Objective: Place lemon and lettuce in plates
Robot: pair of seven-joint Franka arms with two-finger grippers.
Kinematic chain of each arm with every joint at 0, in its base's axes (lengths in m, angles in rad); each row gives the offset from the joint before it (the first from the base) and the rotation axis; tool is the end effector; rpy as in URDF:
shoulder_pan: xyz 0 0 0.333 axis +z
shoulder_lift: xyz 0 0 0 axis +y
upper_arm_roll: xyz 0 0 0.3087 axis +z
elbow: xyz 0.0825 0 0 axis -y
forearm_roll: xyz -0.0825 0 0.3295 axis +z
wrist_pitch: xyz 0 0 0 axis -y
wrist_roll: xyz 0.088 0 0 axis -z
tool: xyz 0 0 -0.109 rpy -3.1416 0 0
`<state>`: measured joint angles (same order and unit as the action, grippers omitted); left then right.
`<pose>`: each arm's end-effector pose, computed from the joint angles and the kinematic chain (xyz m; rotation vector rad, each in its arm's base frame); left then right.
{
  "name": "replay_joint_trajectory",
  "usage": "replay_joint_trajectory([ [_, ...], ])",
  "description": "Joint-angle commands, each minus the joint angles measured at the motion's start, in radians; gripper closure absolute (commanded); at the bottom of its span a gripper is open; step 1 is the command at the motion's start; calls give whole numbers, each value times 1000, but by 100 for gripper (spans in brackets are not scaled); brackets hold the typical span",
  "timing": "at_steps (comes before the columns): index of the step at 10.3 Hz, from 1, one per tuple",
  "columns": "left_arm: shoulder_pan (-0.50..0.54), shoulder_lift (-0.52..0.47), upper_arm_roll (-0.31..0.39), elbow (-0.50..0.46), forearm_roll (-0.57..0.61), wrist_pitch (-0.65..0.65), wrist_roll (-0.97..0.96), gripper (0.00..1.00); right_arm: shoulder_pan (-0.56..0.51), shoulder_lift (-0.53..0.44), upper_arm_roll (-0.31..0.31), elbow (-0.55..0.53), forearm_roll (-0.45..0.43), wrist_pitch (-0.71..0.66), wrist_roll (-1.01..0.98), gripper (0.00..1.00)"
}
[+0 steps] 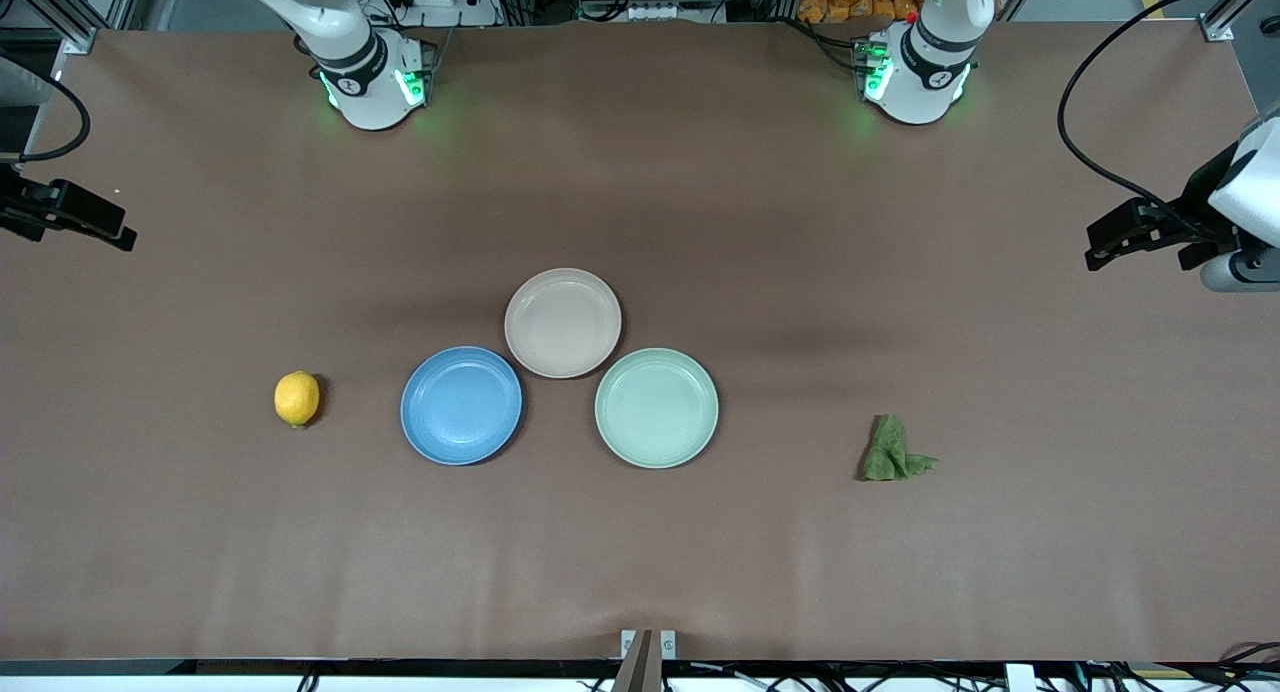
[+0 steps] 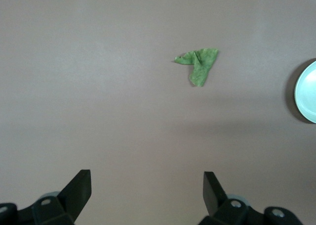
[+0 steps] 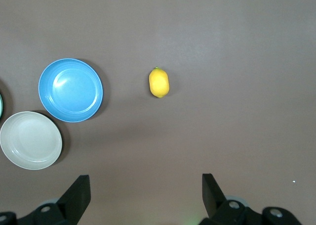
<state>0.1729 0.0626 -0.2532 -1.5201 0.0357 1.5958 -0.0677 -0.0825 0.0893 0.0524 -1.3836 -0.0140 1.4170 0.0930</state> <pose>0.5200 -0.0335 0.6077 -3.1226 0.0197 -0.0258 0.5110 -0.0186 0.6337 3.1233 -0.1954 -0.0868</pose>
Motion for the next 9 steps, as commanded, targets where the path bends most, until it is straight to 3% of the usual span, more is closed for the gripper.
replay_joint_trajectory([
  [1, -1, -1, -1, 1, 18, 4, 17, 0, -2, -6, 0, 2, 9, -12, 8, 0],
  [9, 8, 16, -3, 3, 6, 1, 19, 0, -11, -17, -6, 8, 11, -47, 11, 0],
])
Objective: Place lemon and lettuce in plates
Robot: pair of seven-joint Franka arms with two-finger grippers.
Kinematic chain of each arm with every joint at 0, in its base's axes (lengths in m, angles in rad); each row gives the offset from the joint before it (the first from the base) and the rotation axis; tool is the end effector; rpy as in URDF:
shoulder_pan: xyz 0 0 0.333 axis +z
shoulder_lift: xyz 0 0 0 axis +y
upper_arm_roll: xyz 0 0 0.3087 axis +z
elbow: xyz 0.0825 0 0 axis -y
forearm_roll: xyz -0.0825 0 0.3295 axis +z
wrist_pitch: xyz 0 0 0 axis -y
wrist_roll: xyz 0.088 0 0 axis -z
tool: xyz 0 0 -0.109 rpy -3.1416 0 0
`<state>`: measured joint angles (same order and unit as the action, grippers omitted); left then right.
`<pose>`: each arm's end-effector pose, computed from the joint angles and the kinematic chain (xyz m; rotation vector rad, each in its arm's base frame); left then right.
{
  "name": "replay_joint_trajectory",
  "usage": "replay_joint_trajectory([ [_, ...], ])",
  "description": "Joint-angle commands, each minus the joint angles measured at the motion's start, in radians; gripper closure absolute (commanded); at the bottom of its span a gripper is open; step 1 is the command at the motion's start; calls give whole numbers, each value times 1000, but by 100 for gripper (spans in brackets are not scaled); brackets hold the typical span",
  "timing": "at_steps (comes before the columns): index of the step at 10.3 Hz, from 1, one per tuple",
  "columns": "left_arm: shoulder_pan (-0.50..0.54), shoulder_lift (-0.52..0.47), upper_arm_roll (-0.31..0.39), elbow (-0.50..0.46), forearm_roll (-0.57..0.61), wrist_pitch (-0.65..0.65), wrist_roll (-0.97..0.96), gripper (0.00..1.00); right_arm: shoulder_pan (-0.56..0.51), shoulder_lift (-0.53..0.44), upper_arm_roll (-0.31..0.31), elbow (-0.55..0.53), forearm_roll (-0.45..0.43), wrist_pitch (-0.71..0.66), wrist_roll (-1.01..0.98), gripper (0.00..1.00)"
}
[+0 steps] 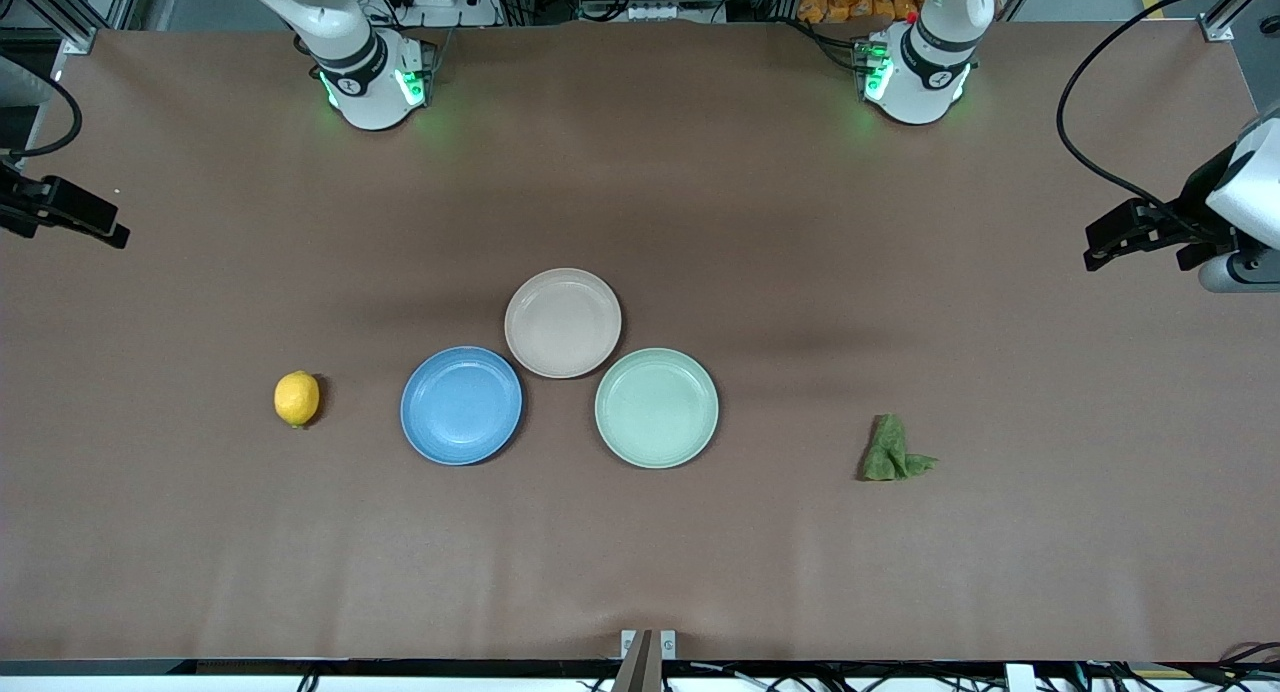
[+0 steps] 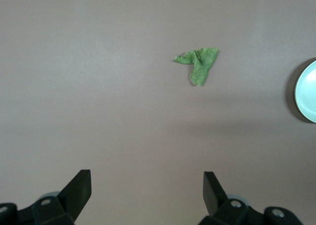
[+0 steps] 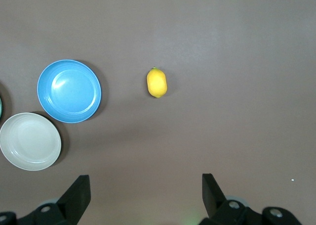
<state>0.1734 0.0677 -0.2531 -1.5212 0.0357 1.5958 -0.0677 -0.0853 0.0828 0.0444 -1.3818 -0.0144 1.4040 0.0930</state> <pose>0.5213 -0.0329 0.6046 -3.1235 0.0189 -0.0163 0.5073 -0.0237 0.6367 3.1208 -0.2124 -0.0942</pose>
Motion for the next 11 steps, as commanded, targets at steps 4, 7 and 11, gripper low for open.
replay_joint_trajectory([
  [4, -3, 32, -5, 7, -14, 7, 19, 0, -8, -9, 12, 4, 11, -42, -2, 0],
  [7, -35, 130, -11, 9, -14, 59, 17, 0, -8, -12, 12, 4, 11, -45, -2, 0],
  [11, -130, 260, -9, 10, -3, 187, -93, 0, -8, -14, 9, -3, 11, -46, -1, 0],
])
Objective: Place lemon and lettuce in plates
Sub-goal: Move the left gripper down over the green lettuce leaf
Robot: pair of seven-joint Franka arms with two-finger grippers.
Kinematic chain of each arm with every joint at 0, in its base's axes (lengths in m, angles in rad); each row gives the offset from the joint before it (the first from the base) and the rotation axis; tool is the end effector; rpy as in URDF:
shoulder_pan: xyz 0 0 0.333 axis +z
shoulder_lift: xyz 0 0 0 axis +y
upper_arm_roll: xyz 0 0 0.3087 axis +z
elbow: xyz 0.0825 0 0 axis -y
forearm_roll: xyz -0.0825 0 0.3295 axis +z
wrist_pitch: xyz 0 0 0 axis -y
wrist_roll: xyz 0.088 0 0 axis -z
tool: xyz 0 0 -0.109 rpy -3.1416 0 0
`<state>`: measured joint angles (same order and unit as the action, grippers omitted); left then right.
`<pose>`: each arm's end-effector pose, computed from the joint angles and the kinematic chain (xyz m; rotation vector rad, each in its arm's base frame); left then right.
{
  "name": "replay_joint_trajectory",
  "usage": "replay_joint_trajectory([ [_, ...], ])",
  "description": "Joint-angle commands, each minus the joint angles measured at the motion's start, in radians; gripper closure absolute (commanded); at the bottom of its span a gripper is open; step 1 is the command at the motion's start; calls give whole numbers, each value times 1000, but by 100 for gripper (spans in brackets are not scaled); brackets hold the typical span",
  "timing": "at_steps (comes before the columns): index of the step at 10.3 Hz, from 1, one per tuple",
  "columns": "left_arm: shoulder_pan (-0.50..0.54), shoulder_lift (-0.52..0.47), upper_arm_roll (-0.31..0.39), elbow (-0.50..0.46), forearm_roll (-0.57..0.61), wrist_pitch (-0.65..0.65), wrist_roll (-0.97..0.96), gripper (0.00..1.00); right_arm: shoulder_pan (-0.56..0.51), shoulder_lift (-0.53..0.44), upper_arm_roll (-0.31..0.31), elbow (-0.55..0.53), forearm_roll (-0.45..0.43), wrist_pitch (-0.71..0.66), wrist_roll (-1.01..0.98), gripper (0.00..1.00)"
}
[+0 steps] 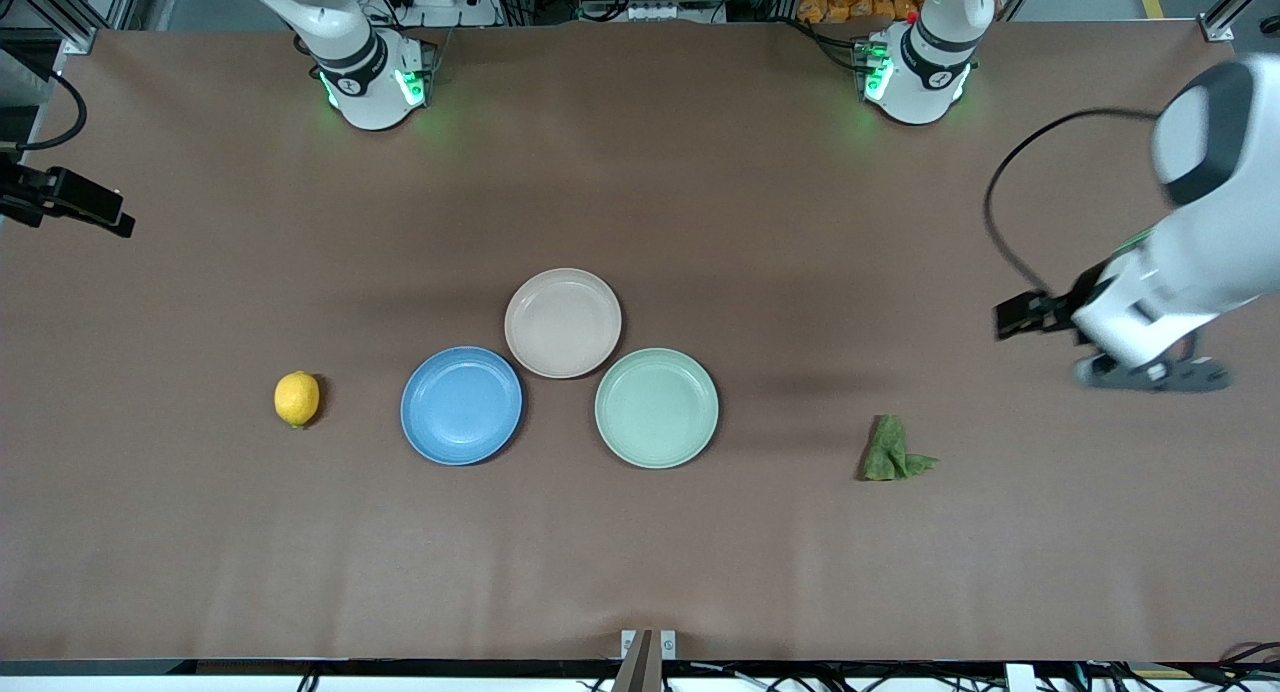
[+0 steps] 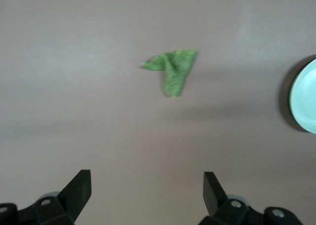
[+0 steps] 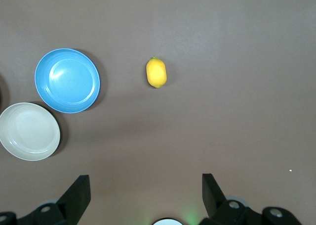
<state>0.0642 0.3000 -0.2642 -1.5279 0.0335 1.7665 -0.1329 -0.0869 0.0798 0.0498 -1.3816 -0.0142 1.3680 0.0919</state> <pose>0.5817 -0.0956 0.4905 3.1029 -0.1011 -0.0896 0.5023 -0.0217 0.6354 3.1189 -0.2049 -0.1454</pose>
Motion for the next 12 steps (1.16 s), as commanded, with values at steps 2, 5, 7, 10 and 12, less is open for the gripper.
replay_joint_trajectory([
  [2, -21, 121, 5, 17, 2, 91, -36, 0, -5, -5, 4, -4, 11, 0, 0, 0],
  [5, -20, 191, 10, 23, 40, 149, -37, 0, -4, -2, 4, -10, 11, 38, -1, 0],
  [7, -12, 229, 25, 38, 45, 159, -34, 0, 9, 0, 4, -11, 10, 69, -1, 0],
  [10, -7, 278, 42, 38, 71, 209, -36, 0, 9, 8, 4, -14, 10, 75, -1, 0],
  [12, -9, 342, 42, 38, 68, 331, -69, 0, 6, 17, 4, -19, 10, 80, -3, 0],
])
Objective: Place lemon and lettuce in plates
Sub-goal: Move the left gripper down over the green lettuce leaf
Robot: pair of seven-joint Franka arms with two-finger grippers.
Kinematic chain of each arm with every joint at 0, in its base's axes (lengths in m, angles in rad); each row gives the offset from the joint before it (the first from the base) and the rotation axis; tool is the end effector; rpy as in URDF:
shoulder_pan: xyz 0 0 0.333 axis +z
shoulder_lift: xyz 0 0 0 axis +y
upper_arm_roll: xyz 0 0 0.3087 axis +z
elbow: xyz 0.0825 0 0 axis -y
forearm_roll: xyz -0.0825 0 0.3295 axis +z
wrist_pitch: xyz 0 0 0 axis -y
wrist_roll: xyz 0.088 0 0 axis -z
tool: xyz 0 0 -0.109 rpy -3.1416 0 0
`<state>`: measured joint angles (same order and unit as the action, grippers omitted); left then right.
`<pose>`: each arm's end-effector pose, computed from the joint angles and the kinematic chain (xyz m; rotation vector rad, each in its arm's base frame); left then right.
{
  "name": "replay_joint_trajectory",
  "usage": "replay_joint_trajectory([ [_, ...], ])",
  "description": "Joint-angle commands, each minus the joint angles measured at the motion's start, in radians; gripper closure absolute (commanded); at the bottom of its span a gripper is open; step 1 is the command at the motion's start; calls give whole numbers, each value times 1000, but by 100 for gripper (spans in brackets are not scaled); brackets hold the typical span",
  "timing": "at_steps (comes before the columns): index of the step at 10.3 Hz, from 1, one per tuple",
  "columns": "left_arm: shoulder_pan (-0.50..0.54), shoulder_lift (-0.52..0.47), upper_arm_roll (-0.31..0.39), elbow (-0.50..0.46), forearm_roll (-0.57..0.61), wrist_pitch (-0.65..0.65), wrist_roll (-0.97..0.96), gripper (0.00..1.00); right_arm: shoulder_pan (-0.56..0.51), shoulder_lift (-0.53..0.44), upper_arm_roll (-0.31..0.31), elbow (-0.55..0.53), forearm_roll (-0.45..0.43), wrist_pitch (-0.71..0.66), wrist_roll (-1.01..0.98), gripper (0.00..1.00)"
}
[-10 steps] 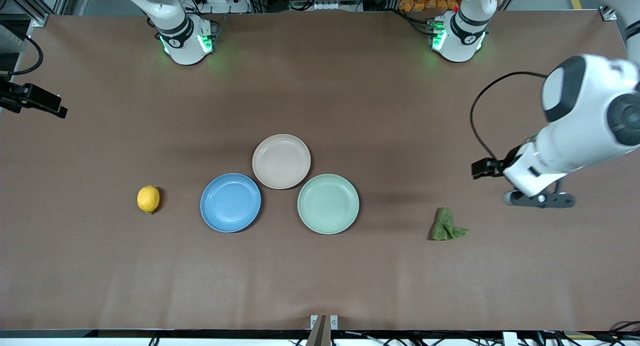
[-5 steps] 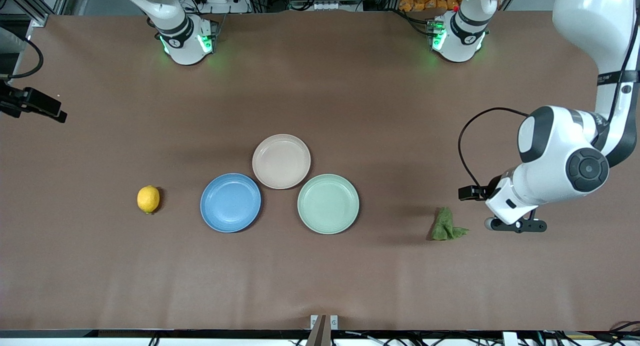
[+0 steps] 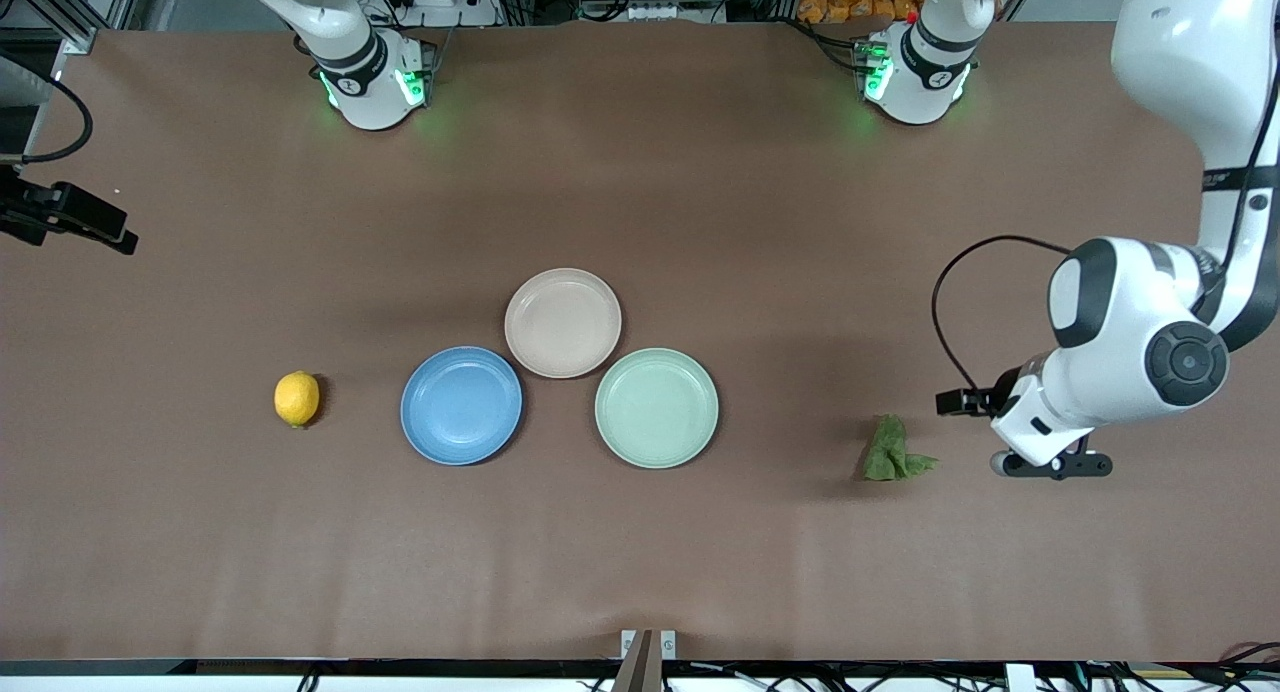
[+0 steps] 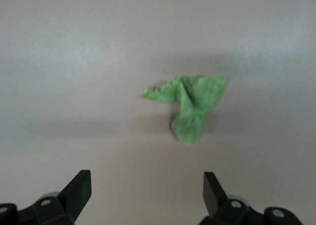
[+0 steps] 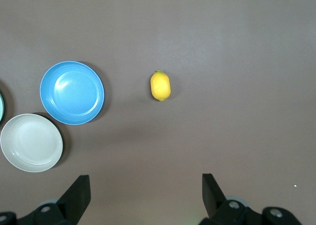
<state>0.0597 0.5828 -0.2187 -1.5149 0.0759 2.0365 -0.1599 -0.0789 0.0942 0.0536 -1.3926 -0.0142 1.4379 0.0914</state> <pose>0.6420 -0.0742 0.3434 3.0950 -0.0040 -0.0850 0.5149 -0.0163 0.6293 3.1245 -0.1851 -0.0758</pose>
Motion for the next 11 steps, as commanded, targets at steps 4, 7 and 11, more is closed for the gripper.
replay_joint_trajectory([
  [4, -29, 153, -4, 25, 28, 244, -113, 0, -7, 31, 0, -16, 8, 39, -2, 0],
  [7, -49, 193, -4, 25, 30, 309, -141, 0, -13, 90, -1, -14, 10, 50, -1, 0],
  [11, -75, 229, 10, 16, 54, 389, -201, 0, -7, 199, -1, -12, 10, 116, 4, 0],
])
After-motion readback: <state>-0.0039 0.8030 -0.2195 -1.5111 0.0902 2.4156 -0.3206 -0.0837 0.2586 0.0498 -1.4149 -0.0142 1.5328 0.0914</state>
